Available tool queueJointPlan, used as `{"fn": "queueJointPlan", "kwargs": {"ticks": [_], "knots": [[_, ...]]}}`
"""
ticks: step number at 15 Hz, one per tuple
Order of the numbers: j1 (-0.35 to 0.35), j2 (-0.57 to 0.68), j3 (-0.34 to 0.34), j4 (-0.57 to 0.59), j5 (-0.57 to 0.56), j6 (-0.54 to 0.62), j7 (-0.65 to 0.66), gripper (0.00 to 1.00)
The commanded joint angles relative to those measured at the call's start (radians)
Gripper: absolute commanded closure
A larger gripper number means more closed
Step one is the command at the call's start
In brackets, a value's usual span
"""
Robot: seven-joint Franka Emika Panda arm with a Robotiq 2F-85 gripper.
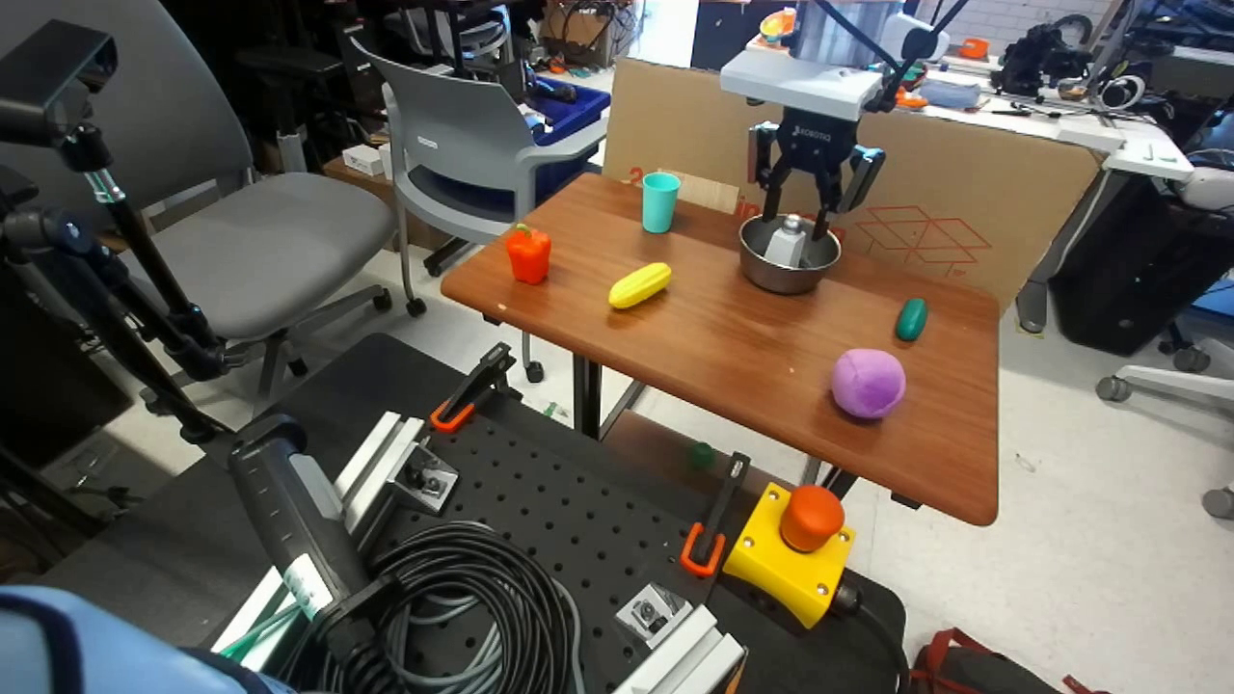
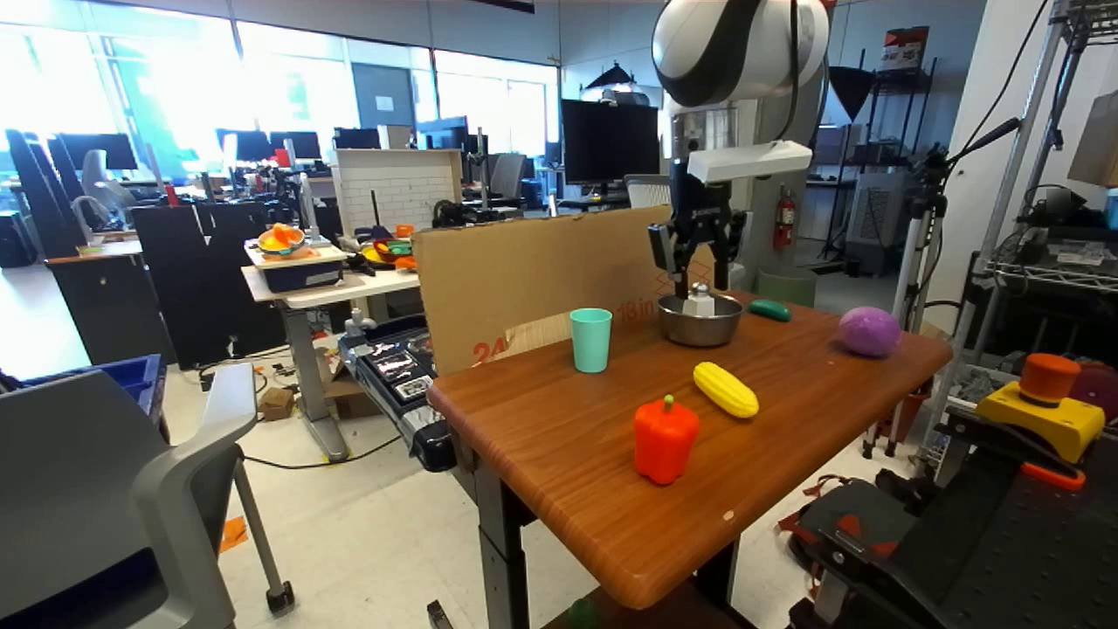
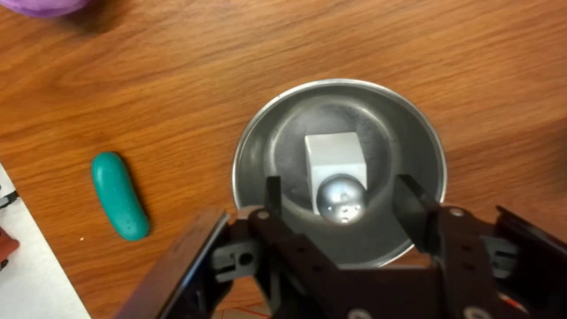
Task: Remove the shaker out of the pot
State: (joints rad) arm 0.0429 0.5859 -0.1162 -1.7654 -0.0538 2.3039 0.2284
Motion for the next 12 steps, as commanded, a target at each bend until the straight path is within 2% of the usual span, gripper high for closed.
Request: {"fn": "queueJointPlan", "kwargs": {"ticks": [1, 4, 5, 8, 12], "knots": [[0.016, 0.030, -0.012, 0.044, -0.045, -0.041, 0.034, 0.66], [0.022, 0.022, -0.022, 0.031, -0.081, -0.046, 0.036, 0.88], [0.022, 0.001, -0.022, 0.017, -0.089, -0.051, 0.030, 0.92], [0.018, -0.086, -0.008, -0.052, -0.106, -0.056, -0.005, 0.91], [0.002, -0.281, 0.023, -0.223, -0.096, -0.015, -0.084, 0.91]]}}
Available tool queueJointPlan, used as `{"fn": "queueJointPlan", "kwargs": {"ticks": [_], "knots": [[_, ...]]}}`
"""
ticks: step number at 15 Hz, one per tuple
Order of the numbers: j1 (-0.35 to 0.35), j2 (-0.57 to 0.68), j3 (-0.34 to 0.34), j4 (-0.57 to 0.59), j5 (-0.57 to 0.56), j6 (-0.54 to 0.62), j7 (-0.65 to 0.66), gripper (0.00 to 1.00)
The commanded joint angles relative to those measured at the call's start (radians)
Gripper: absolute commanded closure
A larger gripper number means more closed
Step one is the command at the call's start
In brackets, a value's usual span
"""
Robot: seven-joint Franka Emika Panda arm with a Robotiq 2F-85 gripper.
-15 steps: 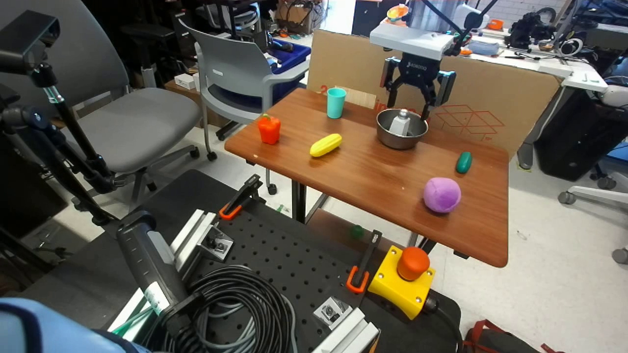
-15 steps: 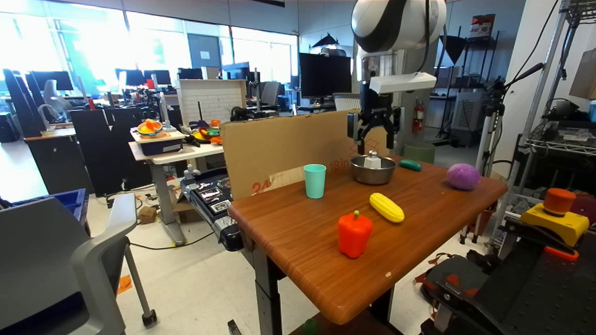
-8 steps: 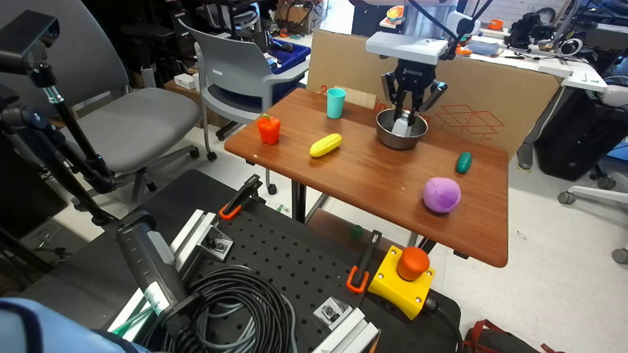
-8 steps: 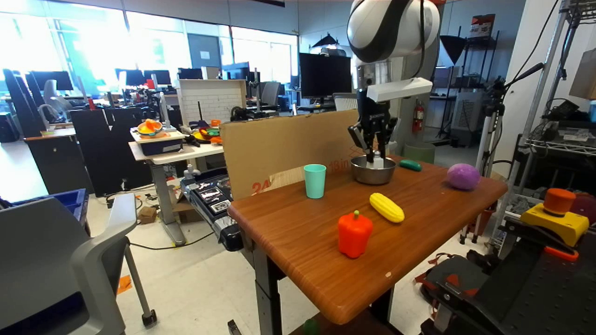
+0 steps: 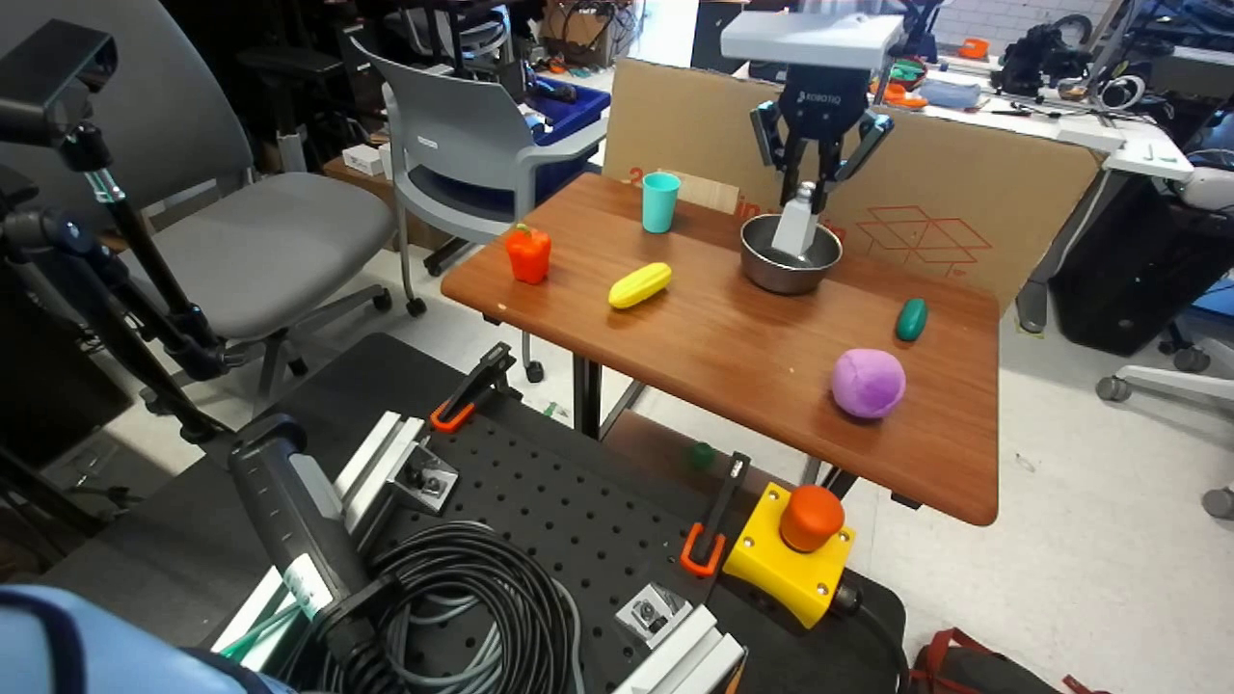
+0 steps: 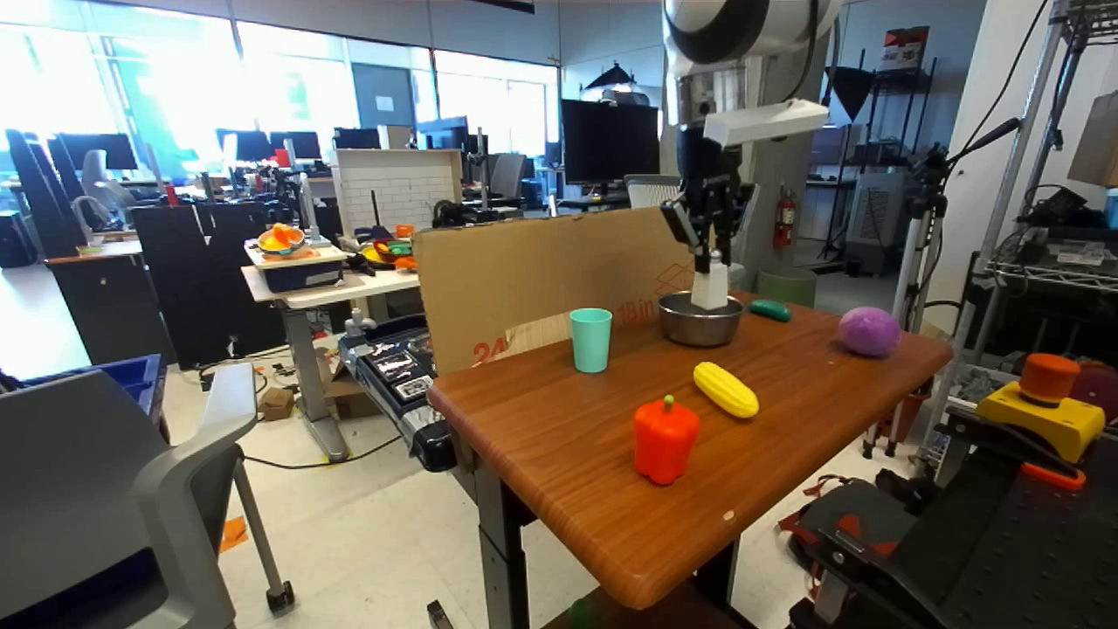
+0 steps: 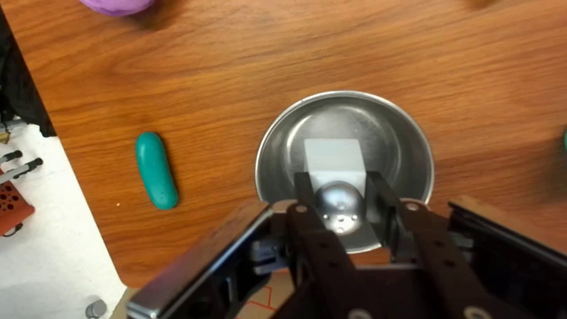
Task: Remove the shaker out of the pot
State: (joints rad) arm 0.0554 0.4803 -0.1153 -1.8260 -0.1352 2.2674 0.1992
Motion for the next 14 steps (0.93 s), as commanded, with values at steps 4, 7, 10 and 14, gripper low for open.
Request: {"fn": "queueJointPlan", "kwargs": {"ticks": [4, 7, 10, 14], "knots": [[-0.021, -0.361, 0.037, -0.365, -0.023, 0.066, -0.118, 0.92], [-0.032, -0.432, 0.041, -0.483, -0.013, 0.089, -0.137, 0.92], [-0.043, -0.439, 0.036, -0.574, -0.024, 0.218, -0.103, 0.92], [-0.057, -0.385, 0.030, -0.609, -0.033, 0.354, -0.070, 0.92]]}}
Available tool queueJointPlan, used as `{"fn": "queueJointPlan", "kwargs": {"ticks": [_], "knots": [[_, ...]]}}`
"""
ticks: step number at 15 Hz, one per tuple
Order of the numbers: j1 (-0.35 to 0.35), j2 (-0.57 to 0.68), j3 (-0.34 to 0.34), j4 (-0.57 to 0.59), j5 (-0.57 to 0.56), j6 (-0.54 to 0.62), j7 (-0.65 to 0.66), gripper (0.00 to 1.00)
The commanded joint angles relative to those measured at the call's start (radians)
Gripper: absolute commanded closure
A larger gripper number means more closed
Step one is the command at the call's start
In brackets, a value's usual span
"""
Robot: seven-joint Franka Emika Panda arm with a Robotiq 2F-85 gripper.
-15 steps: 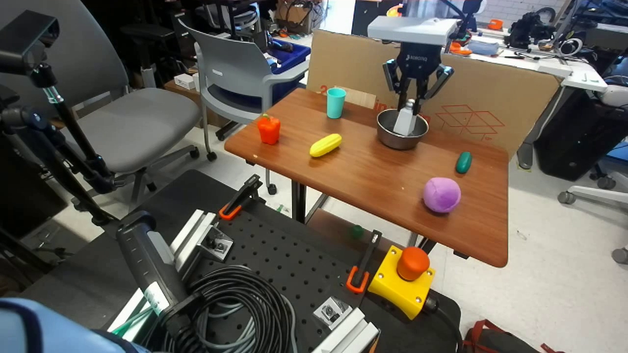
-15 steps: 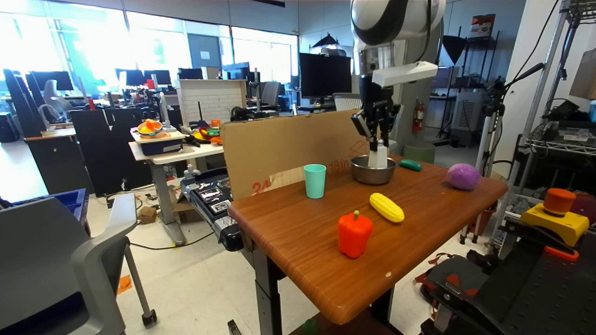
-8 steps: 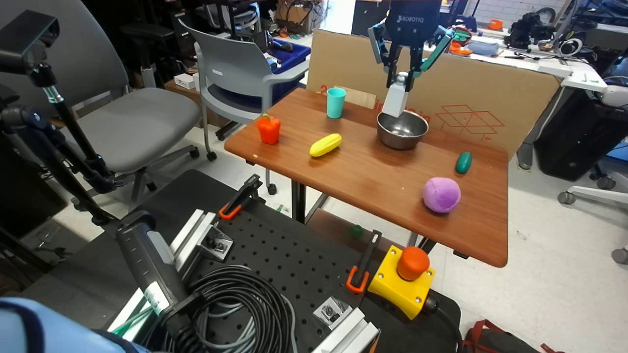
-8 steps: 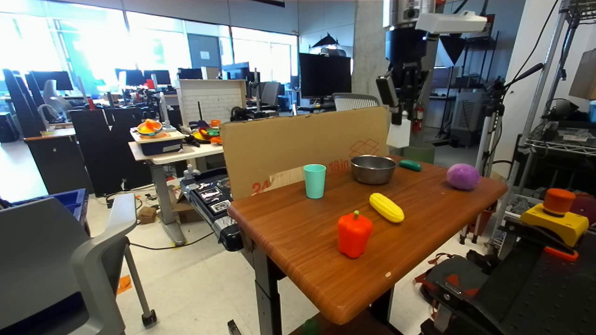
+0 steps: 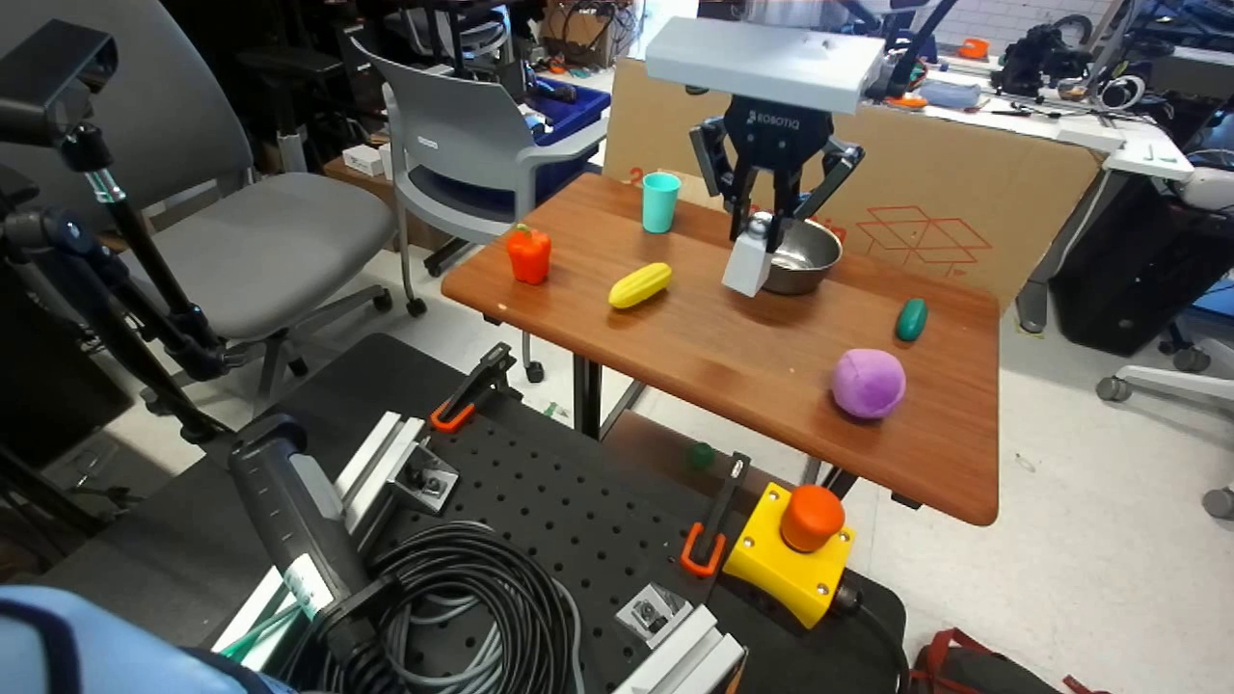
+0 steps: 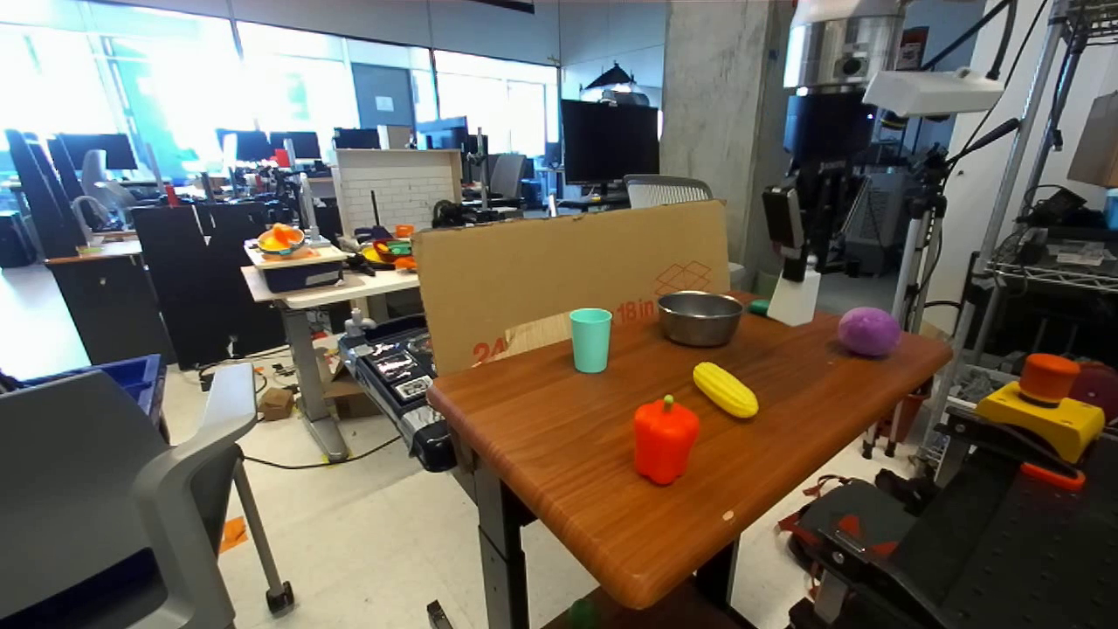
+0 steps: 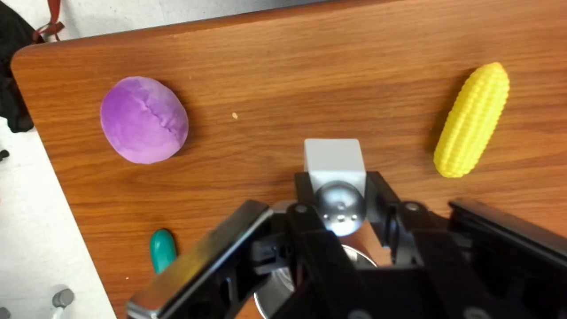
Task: Remove the shaker out of the pot
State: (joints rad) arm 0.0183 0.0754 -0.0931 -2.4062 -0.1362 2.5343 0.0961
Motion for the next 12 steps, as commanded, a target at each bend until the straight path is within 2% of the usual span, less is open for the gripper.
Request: {"fn": "queueJointPlan", "kwargs": {"ticks": [1, 11, 12], "knots": [[-0.021, 0.034, 0.007, -0.030, -0.035, 0.101, 0.040, 0.92], [-0.003, 0.144, -0.011, -0.011, -0.087, 0.100, 0.099, 0.92], [-0.004, 0.143, -0.010, -0.012, -0.084, 0.092, 0.099, 0.88]]}}
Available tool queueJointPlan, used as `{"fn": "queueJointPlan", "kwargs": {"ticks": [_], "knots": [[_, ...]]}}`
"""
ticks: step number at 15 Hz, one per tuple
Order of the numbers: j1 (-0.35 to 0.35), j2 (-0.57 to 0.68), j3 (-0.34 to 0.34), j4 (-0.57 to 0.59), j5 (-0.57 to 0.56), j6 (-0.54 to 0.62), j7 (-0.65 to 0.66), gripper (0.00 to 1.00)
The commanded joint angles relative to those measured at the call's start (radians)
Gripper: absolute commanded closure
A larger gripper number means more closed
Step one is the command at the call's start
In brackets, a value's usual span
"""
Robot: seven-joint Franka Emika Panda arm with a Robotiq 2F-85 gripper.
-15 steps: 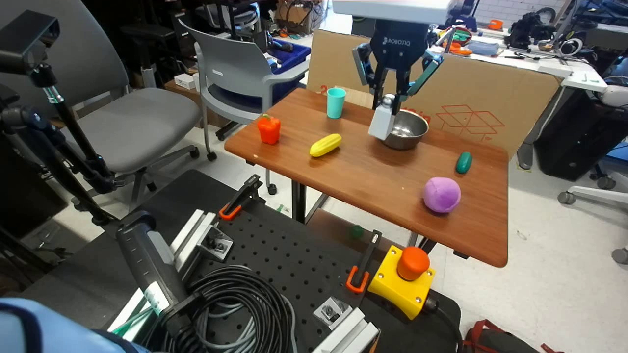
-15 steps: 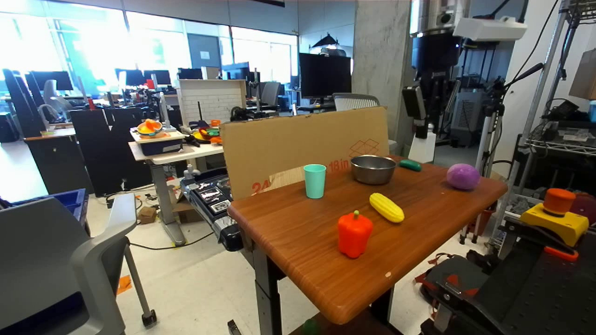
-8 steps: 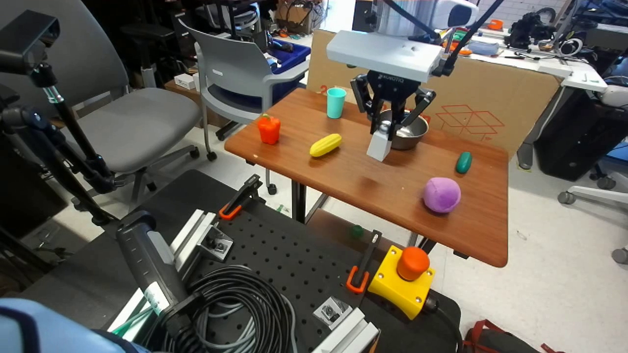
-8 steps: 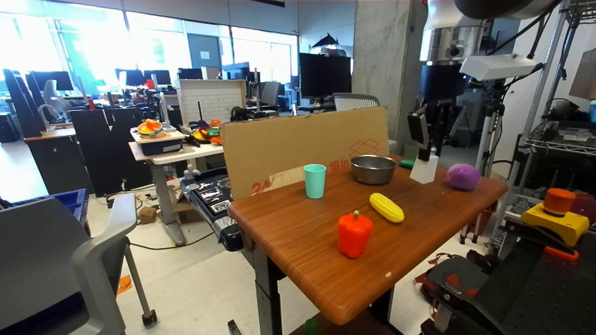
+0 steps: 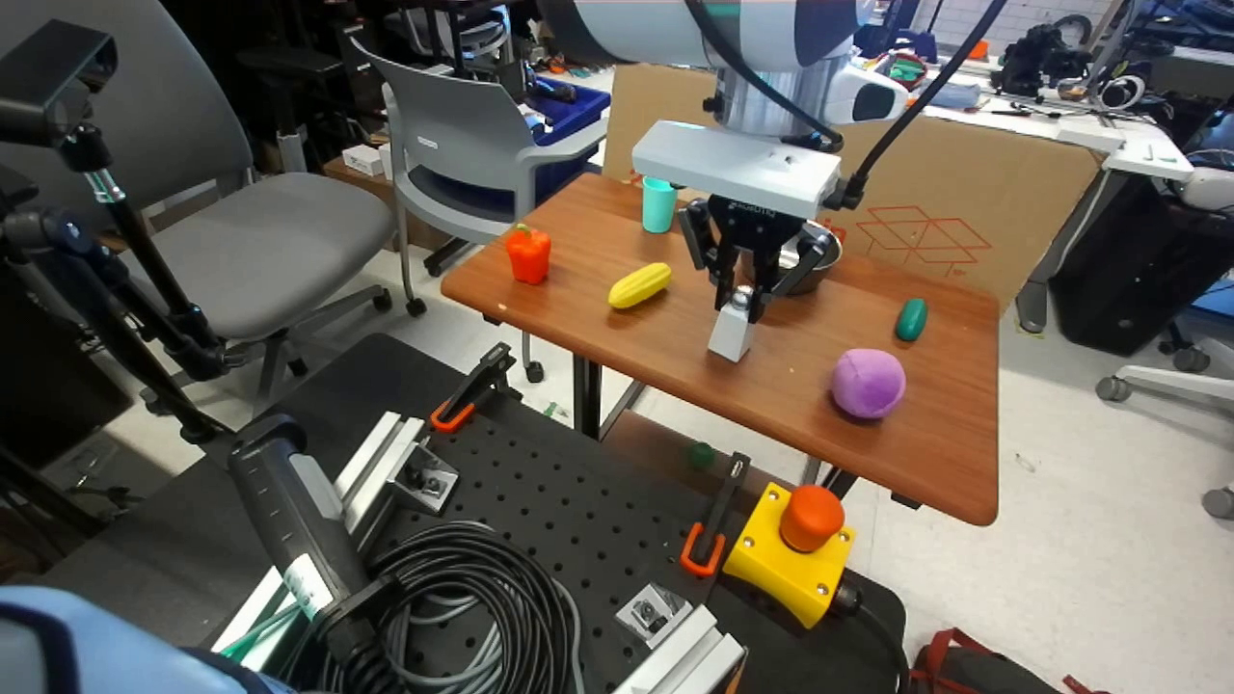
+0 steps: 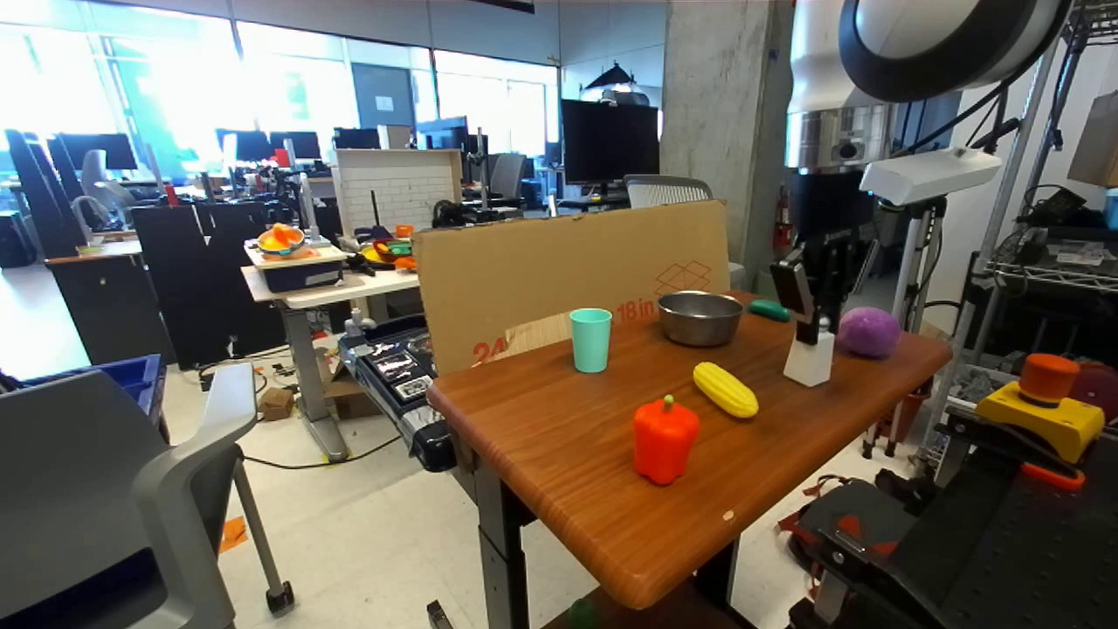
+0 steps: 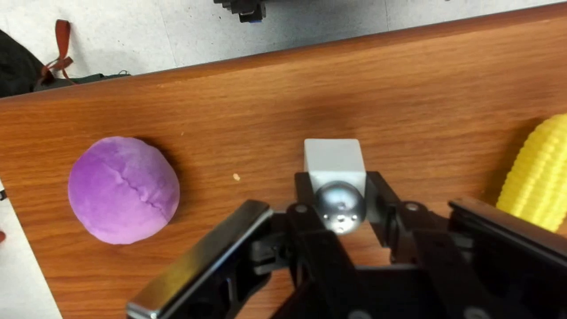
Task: Remove the shaker out of the pot
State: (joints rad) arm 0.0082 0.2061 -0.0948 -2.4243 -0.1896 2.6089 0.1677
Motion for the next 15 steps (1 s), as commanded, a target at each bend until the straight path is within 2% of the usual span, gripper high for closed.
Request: {"fn": "queueJointPlan", "kwargs": {"ticks": [1, 2, 5, 7, 8, 9, 11, 12, 13, 15], "knots": [[0.008, 0.002, -0.009, 0.004, -0.038, 0.009, 0.025, 0.42], [0.007, -0.006, -0.008, -0.002, -0.037, 0.010, 0.023, 0.40], [-0.003, -0.070, 0.014, -0.035, 0.013, 0.000, -0.019, 0.20], [-0.015, -0.148, 0.040, -0.066, 0.082, -0.027, -0.074, 0.05], [-0.022, -0.200, 0.055, -0.075, 0.146, -0.067, -0.115, 0.01], [-0.024, -0.247, 0.062, -0.072, 0.208, -0.125, -0.141, 0.00], [-0.022, -0.316, 0.044, -0.038, 0.201, -0.288, -0.109, 0.00], [-0.014, -0.220, 0.052, -0.029, 0.179, -0.181, -0.094, 0.00], [-0.018, -0.266, 0.051, -0.027, 0.180, -0.237, -0.095, 0.00], [-0.024, -0.316, 0.051, -0.032, 0.181, -0.278, -0.095, 0.00]]}}
